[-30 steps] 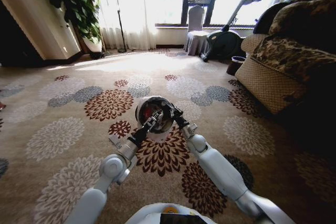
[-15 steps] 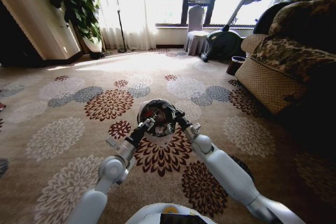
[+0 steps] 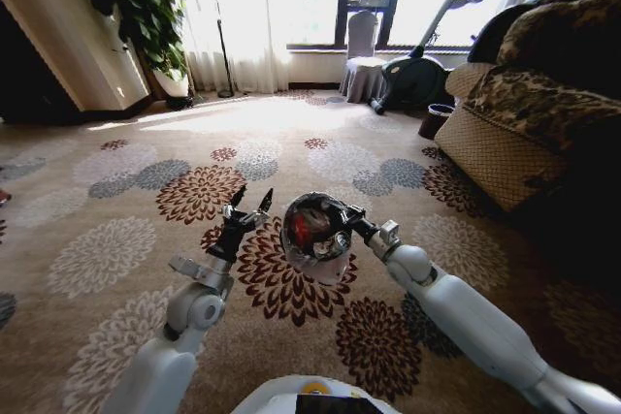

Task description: Pick up the trash from the ground and place it into the trash bin.

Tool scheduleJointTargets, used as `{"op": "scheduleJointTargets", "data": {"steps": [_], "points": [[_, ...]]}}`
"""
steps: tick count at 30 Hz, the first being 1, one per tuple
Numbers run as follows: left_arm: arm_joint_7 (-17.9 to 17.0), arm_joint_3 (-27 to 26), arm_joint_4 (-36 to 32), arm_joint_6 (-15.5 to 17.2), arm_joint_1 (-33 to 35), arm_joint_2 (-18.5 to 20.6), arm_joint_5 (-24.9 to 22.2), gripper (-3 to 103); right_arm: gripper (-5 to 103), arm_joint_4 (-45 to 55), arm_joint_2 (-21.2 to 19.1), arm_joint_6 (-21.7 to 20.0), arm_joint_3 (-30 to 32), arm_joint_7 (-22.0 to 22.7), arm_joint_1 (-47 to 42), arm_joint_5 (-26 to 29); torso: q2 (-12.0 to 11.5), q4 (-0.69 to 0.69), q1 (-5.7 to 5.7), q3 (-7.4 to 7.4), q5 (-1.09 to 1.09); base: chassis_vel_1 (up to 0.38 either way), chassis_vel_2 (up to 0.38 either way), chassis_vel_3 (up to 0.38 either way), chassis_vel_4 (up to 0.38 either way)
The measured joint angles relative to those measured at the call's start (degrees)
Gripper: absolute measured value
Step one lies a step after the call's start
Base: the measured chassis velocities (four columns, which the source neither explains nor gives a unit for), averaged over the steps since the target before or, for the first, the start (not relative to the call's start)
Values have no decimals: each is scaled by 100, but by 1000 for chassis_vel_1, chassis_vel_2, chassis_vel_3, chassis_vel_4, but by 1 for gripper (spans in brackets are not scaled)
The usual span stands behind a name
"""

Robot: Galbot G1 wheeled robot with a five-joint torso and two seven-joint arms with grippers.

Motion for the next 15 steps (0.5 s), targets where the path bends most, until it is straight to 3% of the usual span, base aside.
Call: {"op": "scheduleJointTargets", "data": {"steps": [4,6,7,8,10,11,15], "points": [[-350,-491,177,74,203,25,531,100,0,167,-268,-265,155,2,-143,413,0,-3,0,0,2,0,0,0,0],[-766,-1085,217,569,719,87,854,100,0,495,-543,-517,492,-2,-500,861,0,3,0,-1,0,0,0,0,0],[-766,-1085,217,569,719,87,854,100,0,495,-543,-517,492,-2,-500,861,0,3,0,-1,0,0,0,0,0],[-1021,-1341,215,767,1066,101,873,100,0,663,-642,-596,812,-4,-825,1015,0,5,0,-1,1,0,0,0,0],[-1213,-1777,187,961,1548,-33,848,100,0,957,-660,-705,1540,-2,-1476,1089,0,6,-1,-2,0,0,0,0,0],[-1213,-1777,187,961,1548,-33,848,100,0,957,-660,-705,1540,-2,-1476,1089,0,6,-1,-2,0,0,0,0,0],[-1220,-2035,-123,1084,1988,-391,574,100,0,1328,-377,-788,2968,-1,-2628,877,0,5,-1,-2,1,0,0,0,0]]}}
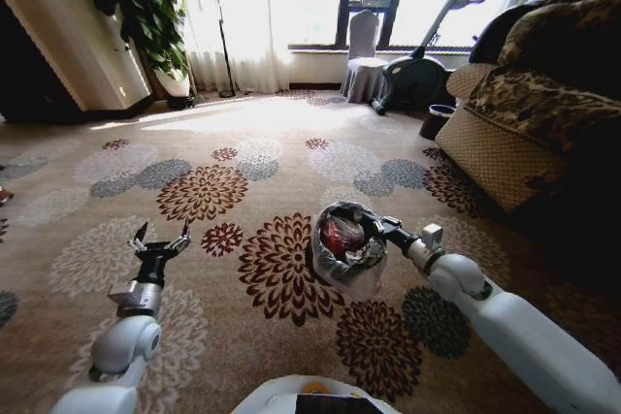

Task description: Pick up the trash from the ground and place it into the trash bin.

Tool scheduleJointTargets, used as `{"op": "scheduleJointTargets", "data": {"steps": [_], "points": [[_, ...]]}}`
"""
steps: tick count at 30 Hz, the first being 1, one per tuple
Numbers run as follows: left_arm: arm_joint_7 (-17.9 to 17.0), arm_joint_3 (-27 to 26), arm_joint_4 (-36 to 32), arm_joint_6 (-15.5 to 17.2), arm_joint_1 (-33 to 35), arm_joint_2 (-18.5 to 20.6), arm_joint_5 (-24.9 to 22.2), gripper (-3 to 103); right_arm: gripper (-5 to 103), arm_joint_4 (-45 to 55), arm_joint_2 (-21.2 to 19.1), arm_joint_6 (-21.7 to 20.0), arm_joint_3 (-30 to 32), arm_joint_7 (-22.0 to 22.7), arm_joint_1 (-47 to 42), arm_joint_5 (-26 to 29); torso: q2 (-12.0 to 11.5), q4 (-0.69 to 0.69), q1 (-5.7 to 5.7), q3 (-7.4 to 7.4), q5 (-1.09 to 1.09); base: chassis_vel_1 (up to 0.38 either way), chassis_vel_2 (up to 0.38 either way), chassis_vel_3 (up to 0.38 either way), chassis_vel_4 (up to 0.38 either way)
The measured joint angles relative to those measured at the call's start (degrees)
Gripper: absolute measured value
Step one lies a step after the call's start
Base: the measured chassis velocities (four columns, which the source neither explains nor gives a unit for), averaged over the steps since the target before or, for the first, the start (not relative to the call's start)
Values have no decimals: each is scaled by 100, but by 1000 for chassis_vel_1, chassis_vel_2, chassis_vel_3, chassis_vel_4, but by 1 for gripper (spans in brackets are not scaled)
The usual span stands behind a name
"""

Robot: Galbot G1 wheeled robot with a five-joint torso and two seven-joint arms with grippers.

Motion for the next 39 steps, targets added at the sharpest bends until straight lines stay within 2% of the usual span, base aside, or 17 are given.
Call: {"op": "scheduleJointTargets", "data": {"steps": [1,2,4,6,8,9,11,14,19,24,39], "points": [[33,3,-145,27,98,-106,-96,100,0,128,129,-12,481,3,-469,-112,0,-4,0,-1,-1,0,0,0,0],[33,3,-145,27,98,-106,-96,100,0,128,129,-12,481,3,-469,-112,0,-4,0,-1,-1,0,0,0,0],[150,129,-374,37,198,-240,-133,100,0,362,352,-66,1231,3,-1297,-237,0,-8,0,0,3,0,0,0,0],[261,353,-488,11,207,-323,-41,100,0,519,568,-53,1717,3,-1836,-306,0,-9,0,0,-3,0,0,0,0],[307,451,-536,5,203,-364,7,100,0,578,681,-27,1900,3,-2048,-331,0,-9,0,0,-3,0,0,0,0],[348,547,-592,2,199,-416,82,100,0,646,802,13,2086,3,-2257,-353,0,-5,0,0,3,0,0,0,0],[382,604,-628,-3,199,-459,138,100,0,698,885,61,2208,2,-2409,-371,0,-2,-1,0,1,0,0,0,0],[454,753,-689,-112,257,-567,251,100,0,857,1280,416,2517,1,-2899,-567,0,-3,0,0,1,0,0,0,0],[492,869,-682,-351,299,-695,286,100,0,1190,1686,614,2626,-1,-3259,-842,-1,-3,0,1,-1,0,0,0,0],[529,956,-655,-399,279,-753,284,100,0,1487,1961,737,2645,-2,-3439,-977,-1,-3,0,1,-4,0,0,0,0],[579,1041,-498,-521,160,-723,218,100,0,1855,2351,920,2417,-3,-3666,-1279,-1,-4,0,1,-4,-65,-66,72,64]]}}
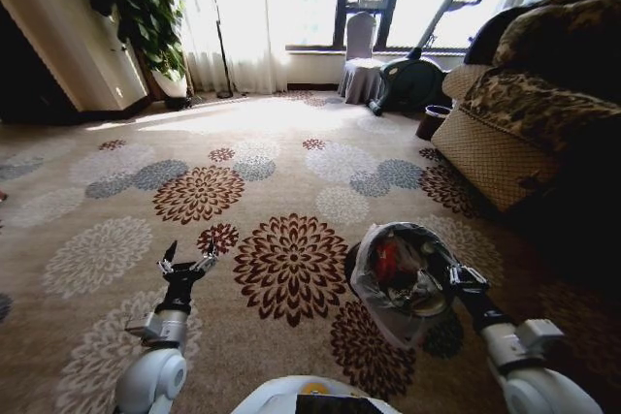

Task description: Pick up the trash from the ground and place it into the trash bin.

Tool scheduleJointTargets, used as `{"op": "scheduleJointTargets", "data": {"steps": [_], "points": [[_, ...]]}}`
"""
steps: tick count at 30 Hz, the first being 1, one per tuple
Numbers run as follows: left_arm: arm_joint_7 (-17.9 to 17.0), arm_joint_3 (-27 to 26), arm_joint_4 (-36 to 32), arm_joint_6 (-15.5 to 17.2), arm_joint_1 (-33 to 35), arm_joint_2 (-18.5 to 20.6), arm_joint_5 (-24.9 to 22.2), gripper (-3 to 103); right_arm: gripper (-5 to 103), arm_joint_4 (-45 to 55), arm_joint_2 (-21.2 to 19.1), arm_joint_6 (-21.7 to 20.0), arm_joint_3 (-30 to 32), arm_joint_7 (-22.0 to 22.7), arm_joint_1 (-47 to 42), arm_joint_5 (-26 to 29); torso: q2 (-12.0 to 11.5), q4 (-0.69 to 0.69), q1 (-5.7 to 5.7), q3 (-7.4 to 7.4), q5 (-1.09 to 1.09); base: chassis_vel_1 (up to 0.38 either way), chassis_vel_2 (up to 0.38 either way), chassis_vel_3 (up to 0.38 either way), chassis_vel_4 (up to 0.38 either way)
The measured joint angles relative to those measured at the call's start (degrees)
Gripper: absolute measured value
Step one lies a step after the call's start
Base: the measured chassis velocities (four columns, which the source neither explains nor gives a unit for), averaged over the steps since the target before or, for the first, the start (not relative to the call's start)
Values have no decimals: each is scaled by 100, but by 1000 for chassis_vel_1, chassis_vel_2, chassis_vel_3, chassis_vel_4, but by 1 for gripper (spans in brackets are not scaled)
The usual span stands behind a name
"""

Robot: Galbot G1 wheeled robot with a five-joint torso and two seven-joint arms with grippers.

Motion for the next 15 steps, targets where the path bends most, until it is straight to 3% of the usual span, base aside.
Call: {"op": "scheduleJointTargets", "data": {"steps": [15], "points": [[17,-32,35,-157,53,-86,-22,100,0,25,28,88,-217,3,9,-116,0,0,-1,-1,4,-285,-284,282,287]]}}
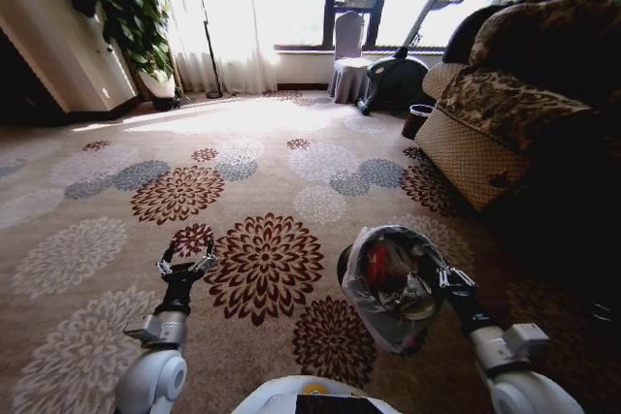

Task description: Pick up the trash from the ground and place it into the trash bin.

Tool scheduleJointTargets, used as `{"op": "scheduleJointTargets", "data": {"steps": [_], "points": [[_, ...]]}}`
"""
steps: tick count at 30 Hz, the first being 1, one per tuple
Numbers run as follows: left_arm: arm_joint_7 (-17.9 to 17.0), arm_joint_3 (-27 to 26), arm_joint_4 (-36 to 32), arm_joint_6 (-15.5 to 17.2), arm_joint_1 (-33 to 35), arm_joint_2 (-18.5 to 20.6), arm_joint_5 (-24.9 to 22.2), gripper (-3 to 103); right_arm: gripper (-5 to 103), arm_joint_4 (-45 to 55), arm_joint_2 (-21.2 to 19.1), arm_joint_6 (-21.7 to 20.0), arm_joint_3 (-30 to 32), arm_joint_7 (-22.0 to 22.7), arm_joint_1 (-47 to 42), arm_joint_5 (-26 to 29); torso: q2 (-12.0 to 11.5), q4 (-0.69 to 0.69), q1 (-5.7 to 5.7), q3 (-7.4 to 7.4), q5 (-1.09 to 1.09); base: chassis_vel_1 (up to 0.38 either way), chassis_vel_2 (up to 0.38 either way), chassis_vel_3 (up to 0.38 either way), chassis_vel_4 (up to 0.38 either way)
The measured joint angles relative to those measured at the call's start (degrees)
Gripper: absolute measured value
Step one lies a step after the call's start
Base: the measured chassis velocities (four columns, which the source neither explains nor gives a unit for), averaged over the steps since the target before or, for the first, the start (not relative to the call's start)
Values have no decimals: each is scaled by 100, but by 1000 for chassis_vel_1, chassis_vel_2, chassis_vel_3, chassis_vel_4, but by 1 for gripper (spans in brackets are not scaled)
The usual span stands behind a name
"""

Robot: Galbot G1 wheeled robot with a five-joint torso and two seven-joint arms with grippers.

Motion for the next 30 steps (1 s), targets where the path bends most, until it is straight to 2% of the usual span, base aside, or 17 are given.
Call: {"op": "scheduleJointTargets", "data": {"steps": [6,9,13,14,16,17,18,20,25,26,30], "points": [[9,10,1,-4,-9,-1,0,100,0,0,25,46,-7,3,-19,1,0,-1,1,1,-4,-350,-363,348,369],[10,5,0,-12,-8,-2,-3,100,0,-13,27,62,-31,-1,-22,1,0,1,1,2,2,-372,-348,361,357],[12,5,15,-31,-4,-16,-5,100,0,-33,-1,166,-36,2,8,2,0,1,1,2,-5,-361,-343,361,346],[13,5,15,-40,-3,-22,-6,100,0,-35,-14,173,-33,1,9,6,0,0,1,1,2,-307,-317,327,301],[13,5,17,-46,-3,-28,-6,100,0,-36,-21,184,-29,2,8,11,0,-1,1,1,3,-307,-286,286,301],[14,7,24,-51,-1,-35,-7,100,0,-36,-29,231,-24,3,10,12,0,2,1,2,-1,-252,-286,224,231],[16,10,28,-56,-2,-37,-7,100,0,-37,-29,261,-22,5,10,7,0,-2,1,2,1,-162,-183,224,107],[19,16,35,-64,-2,-42,-7,100,0,-37,-23,273,-27,5,8,2,0,0,1,2,3,-162,-148,179,107],[23,49,58,-71,1,-57,0,100,0,-51,8,338,-88,1,-16,-58,0,1,1,1,-9,-4,-13,-5,4],[24,55,58,-72,2,-58,2,100,0,-53,14,356,-94,-2,-16,-58,0,2,1,1,-3,76,27,-52,-44],[27,62,58,-73,2,-58,4,100,0,-57,15,384,-98,-4,-25,-58,-1,2,1,1,-4,38,14,-27,-22]]}}
